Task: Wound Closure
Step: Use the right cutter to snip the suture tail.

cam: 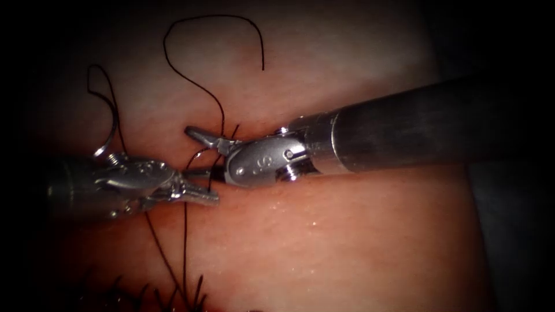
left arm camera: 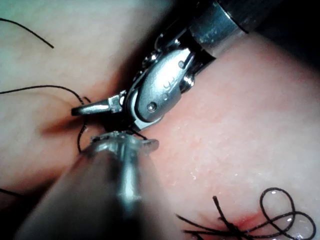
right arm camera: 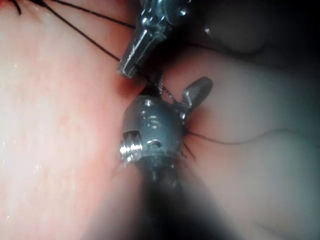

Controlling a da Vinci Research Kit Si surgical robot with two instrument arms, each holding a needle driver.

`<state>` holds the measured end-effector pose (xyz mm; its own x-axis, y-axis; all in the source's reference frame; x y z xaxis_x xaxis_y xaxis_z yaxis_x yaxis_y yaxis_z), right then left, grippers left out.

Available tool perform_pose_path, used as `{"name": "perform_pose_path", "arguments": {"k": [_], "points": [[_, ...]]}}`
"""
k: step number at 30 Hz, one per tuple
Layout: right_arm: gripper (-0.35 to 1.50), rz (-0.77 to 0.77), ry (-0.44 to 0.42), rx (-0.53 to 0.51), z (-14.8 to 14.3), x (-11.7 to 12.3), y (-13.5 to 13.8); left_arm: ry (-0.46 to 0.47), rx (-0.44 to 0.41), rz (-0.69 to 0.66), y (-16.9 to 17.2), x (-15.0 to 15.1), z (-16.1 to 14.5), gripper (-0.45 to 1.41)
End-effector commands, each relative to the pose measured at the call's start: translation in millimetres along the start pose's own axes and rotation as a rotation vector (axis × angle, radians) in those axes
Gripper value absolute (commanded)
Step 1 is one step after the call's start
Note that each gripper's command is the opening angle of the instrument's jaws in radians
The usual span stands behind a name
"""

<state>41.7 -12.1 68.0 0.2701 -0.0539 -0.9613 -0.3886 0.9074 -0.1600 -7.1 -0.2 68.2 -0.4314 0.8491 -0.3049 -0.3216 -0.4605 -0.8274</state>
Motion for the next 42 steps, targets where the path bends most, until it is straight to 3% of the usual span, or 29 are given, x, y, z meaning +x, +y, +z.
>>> {"name": "perform_pose_path", "arguments": {"k": [1,7,12,14,15,16,25,28,29,35,42], "points": [[1.31,-0.002,-0.001,0.003,0.7,-0.6,-0.5,0.0,-0.001,0.003,-0.2,0.0,0.6,-0.45],[1.3,-0.009,-0.005,0.01,0.7,-1.1,-1.0,0.006,-0.007,0.011,-0.2,0.2,0.6,-0.45],[1.08,-0.008,-0.008,0.012,0.8,-1.2,-0.9,0.006,-0.01,0.016,0.0,0.0,0.7,-0.45],[0.42,0.003,-0.005,0.011,0.7,-1.2,-0.9,0.005,-0.01,0.017,0.1,0.0,0.8,-0.45],[-0.08,0.003,-0.007,0.009,0.6,-1.2,-0.9,0.005,-0.01,0.017,0.1,-0.1,0.8,-0.45],[-0.35,0.003,-0.005,0.016,0.6,-1.2,-0.9,0.005,-0.01,0.018,0.1,-0.1,0.8,-0.45],[-0.35,-0.063,-0.058,0.0,0.7,-1.3,-0.8,0.005,-0.011,0.023,0.3,-0.5,0.8,-0.45],[1.13,-0.053,-0.051,-0.019,0.4,-1.2,-0.4,0.003,-0.014,0.036,0.4,-0.6,0.4,-0.45],[1.25,-0.052,-0.06,-0.032,0.0,-1.1,-0.2,0.002,-0.016,0.049,0.4,-0.7,0.2,-0.45],[1.33,-0.04,-0.078,-0.026,-3.0,-0.6,1.3,0.034,-0.027,0.129,1.1,-1.9,-2.6,-0.45],[1.33,-0.023,-0.088,-0.047,-6.2,0.0,3.2,0.008,0.067,0.436,1.7,-5.0,-7.1,-0.45]]}}
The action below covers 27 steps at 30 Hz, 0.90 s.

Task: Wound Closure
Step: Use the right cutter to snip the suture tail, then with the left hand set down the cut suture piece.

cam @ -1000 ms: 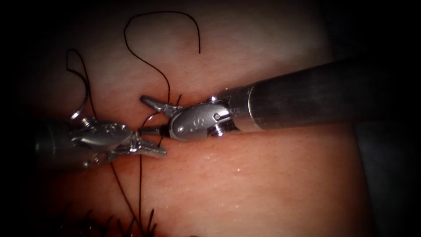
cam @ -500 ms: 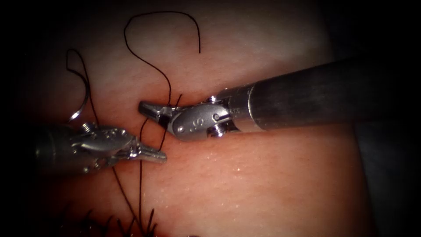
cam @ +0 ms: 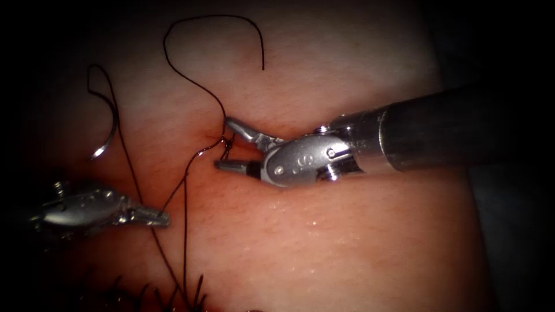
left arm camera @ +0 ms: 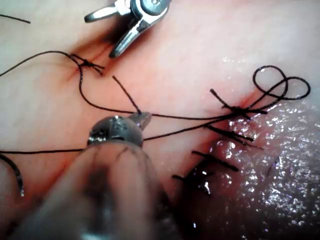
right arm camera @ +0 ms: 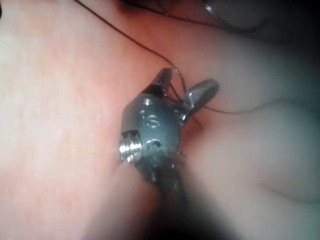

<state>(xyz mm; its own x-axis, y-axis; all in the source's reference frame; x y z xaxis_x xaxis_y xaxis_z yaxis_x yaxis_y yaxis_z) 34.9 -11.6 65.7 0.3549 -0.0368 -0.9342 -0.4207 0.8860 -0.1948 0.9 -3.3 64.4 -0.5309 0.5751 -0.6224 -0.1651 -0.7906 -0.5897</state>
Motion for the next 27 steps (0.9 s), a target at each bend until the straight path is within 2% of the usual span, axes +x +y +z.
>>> {"name": "perform_pose_path", "arguments": {"k": [1,5,9,10,11,12,13,14,16,17,20,21,23,25,27], "points": [[1.33,0.002,-0.003,-0.002,-0.2,-0.3,-0.1,-0.015,0.021,0.064,0.3,-1.0,-0.9,-0.45],[1.31,0.001,-0.002,0.0,-0.3,-0.4,-0.1,-0.046,0.081,0.101,1.0,-2.5,-3.5,-0.45],[1.3,0.001,-0.002,-0.002,-0.2,-0.2,-0.3,-0.165,0.162,0.107,0.4,-4.0,-5.4,-0.45],[1.3,0.002,-0.002,-0.002,-0.2,-0.1,-0.3,-0.214,0.161,0.108,0.0,-4.7,-5.6,-0.3],[1.3,0.002,-0.002,-0.002,-0.2,0.0,-0.3,-0.225,0.164,0.107,-0.2,-5.0,-5.6,-0.1],[1.3,0.002,-0.002,-0.001,-0.2,0.0,-0.3,-0.247,0.164,0.109,-0.4,-5.4,-5.4,0.29],[1.3,0.002,-0.002,-0.002,-0.2,0.0,-0.4,-0.264,0.167,0.109,-0.6,-5.7,-5.2,0.51],[1.3,0.002,-0.003,-0.002,-0.2,0.1,-0.4,-0.285,0.174,0.111,-1.0,-6.1,-4.7,0.83],[1.3,0.002,-0.003,-0.002,-0.2,0.1,-0.4,-0.314,0.175,0.119,-1.4,-6.7,-4.2,1.03],[1.3,0.002,-0.002,-0.002,-0.2,0.1,-0.5,-0.329,0.174,0.123,-1.4,-7.0,-4.1,1.08],[1.3,0.008,-0.002,-0.005,-0.3,0.5,-0.7,-0.392,0.157,0.149,-1.3,-8.1,-3.5,1.08],[1.25,0.014,0.01,0.007,-0.2,1.0,-1.1,-0.422,0.154,0.145,-1.1,-8.6,-3.3,1.1],[1.23,0.014,0.01,0.021,0.0,1.6,-1.5,-0.422,0.156,0.138,-1.2,-8.6,-3.3,1.11],[1.23,0.013,0.01,0.028,0.1,2.1,-1.9,-0.402,0.166,0.13,-1.5,-8.2,-3.5,1.05],[1.21,0.013,0.006,0.035,0.3,2.6,-2.1,-0.416,0.217,0.134,-1.7,-8.2,-3.2,0.96]]}}
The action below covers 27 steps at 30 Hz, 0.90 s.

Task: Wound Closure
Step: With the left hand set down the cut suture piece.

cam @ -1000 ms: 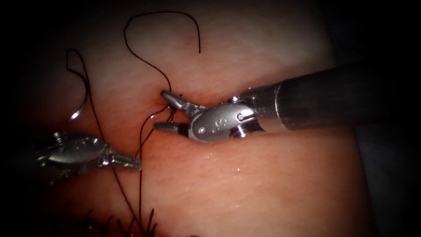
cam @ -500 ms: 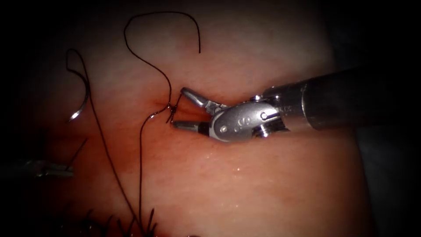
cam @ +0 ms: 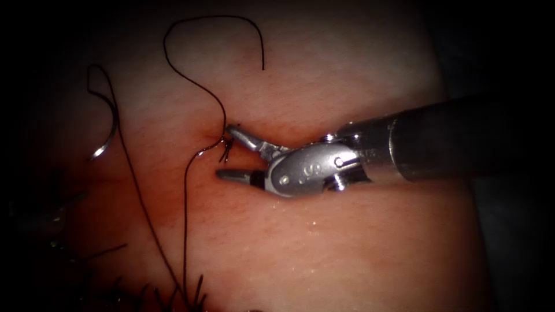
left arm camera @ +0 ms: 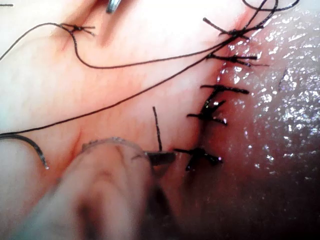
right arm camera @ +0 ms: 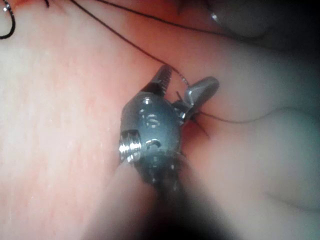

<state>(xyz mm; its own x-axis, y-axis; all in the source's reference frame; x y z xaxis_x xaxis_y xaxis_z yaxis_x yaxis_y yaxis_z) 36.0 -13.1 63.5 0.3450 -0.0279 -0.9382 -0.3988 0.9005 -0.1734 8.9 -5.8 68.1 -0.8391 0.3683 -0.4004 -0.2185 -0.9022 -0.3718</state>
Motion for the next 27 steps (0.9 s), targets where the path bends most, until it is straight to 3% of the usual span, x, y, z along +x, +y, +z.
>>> {"name": "perform_pose_path", "arguments": {"k": [1,7,10,14,16,18,20,21,27], "points": [[1.21,0.002,0.001,0.004,0.8,0.4,-0.8,-0.036,0.053,0.026,0.0,0.4,1.5,0.94],[1.21,0.004,0.0,0.004,0.8,0.7,-0.7,-0.114,0.141,0.179,0.6,0.8,4.6,0.74],[1.21,0.004,0.004,0.007,0.9,0.7,-0.7,-0.134,0.105,0.2,0.6,0.6,6.2,0.74],[1.2,0.008,0.012,0.012,0.8,0.8,-1.1,-0.138,0.059,0.21,-1.1,-0.1,7.8,0.89],[1.16,0.023,0.02,0.025,0.9,1.1,-1.6,-0.137,0.053,0.211,-2.0,-0.5,7.7,0.89],[0.99,0.04,0.011,0.055,1.1,1.6,-2.4,-0.129,0.046,0.215,-2.6,-0.7,6.9,0.89],[0.52,0.076,0.008,0.077,1.2,1.9,-3.2,-0.108,0.047,0.205,-2.7,-0.6,6.0,0.89],[0.44,0.086,0.016,0.083,1.4,2.0,-3.5,-0.091,0.046,0.197,-2.7,-0.5,5.6,0.89],[0.62,0.095,0.011,0.104,1.8,2.6,-4.1,0.088,0.001,0.122,-2.5,1.0,1.6,0.89]]}}
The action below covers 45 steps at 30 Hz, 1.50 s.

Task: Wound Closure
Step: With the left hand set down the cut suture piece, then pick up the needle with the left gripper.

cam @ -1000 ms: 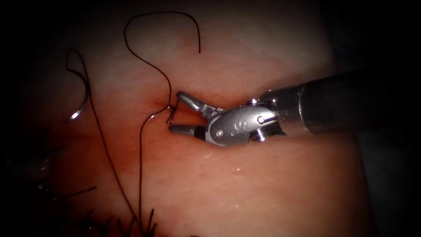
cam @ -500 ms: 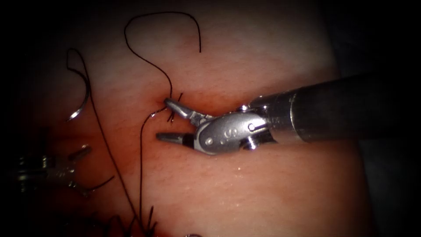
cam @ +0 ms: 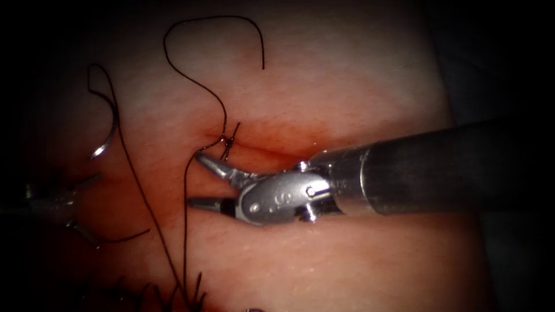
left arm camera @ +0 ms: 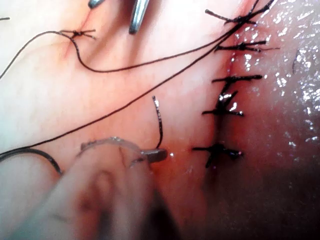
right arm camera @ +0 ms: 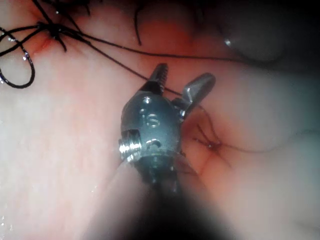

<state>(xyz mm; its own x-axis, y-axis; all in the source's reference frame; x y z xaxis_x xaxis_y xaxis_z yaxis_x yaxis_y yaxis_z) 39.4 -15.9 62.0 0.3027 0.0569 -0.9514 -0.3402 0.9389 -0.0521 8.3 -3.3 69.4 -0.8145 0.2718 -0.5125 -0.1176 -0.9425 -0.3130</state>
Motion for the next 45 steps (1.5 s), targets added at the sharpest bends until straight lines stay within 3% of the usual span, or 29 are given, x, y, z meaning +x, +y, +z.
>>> {"name": "perform_pose_path", "arguments": {"k": [1,5,8,10,13,15,17,22,27,35,41,45], "points": [[0.64,0.006,0.003,0.002,0.6,-0.2,-0.4,0.05,-0.029,-0.014,0.0,0.5,-0.1,0.89],[0.64,0.007,0.003,0.003,0.5,-0.1,-0.3,0.115,-0.056,-0.033,0.0,1.1,-1.5,0.89],[0.61,0.012,0.0,0.008,0.1,0.0,0.2,0.182,-0.101,-0.032,0.2,1.9,-2.0,0.69],[0.61,0.018,0.003,0.005,-0.3,0.2,0.8,0.219,-0.097,-0.039,0.3,2.1,-1.8,0.39],[0.59,0.023,0.008,0.009,-0.8,0.3,1.4,0.268,-0.091,-0.048,-0.3,2.3,-1.5,0.15],[0.54,0.025,0.006,0.009,-1.1,0.3,1.6,0.245,-0.067,-0.123,-1.5,2.4,-1.1,0.24],[0.54,0.025,0.005,0.009,-1.3,0.3,1.6,0.193,-0.01,-0.173,-4.3,2.6,-0.7,0.57],[0.51,0.025,0.006,0.011,-1.5,0.3,1.7,0.149,0.046,-0.216,-6.5,1.6,0.0,0.76],[0.51,0.025,0.004,0.008,-1.4,0.3,1.7,0.11,0.112,-0.241,-7.2,1.1,1.2,0.66],[0.49,0.026,0.002,0.008,-1.6,0.2,1.8,0.031,0.187,-0.24,-8.3,-0.3,2.7,0.69],[0.47,0.026,-0.005,0.002,-2.0,0.2,1.9,0.03,0.184,-0.275,-9.1,-2.3,3.7,0.69],[0.47,0.027,-0.006,0.0,-1.9,0.2,2.0,0.006,0.176,-0.281,-8.8,-2.7,4.8,0.59]]}}
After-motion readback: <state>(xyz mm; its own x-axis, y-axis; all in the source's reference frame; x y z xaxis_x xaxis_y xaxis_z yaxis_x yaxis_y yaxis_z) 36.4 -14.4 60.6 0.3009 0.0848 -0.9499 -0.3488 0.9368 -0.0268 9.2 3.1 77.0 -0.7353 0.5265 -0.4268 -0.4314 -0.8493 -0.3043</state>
